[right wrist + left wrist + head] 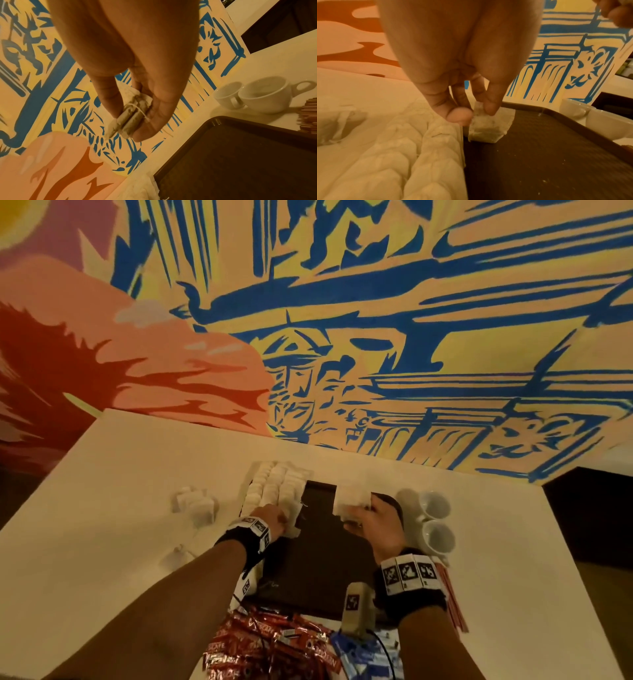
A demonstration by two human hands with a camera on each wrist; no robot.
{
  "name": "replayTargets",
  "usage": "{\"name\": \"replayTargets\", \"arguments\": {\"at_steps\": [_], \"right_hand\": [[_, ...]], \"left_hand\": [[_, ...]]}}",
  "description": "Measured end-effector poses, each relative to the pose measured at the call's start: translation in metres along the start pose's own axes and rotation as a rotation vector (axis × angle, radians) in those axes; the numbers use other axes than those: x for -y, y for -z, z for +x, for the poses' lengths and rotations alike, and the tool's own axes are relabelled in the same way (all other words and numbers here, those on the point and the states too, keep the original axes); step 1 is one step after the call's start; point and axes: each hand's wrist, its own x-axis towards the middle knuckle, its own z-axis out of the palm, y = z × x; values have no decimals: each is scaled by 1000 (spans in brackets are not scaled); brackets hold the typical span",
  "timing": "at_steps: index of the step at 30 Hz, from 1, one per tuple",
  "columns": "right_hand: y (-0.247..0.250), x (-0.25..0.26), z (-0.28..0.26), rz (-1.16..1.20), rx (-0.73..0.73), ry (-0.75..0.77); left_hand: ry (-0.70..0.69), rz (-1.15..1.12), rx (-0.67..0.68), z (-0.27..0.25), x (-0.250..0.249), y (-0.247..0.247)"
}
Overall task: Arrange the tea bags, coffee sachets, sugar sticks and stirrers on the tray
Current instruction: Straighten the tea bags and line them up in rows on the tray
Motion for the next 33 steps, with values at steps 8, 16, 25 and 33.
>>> {"name": "replayTargets", "arguments": {"at_steps": [8,16,25,33], "right_hand": [[-4,-4,4,-55,45,17],[-10,9,6,76,122,70],[-7,21,-23,191,309,195],[15,43,-60,176,415,357]], "left_hand": [[-8,26,-196,11,2,7],[-8,-243,-326,-11,-19,28],[-313,-786,-330,-113,-70,64],[-438,-760,-384,-176,-98,72]]}}
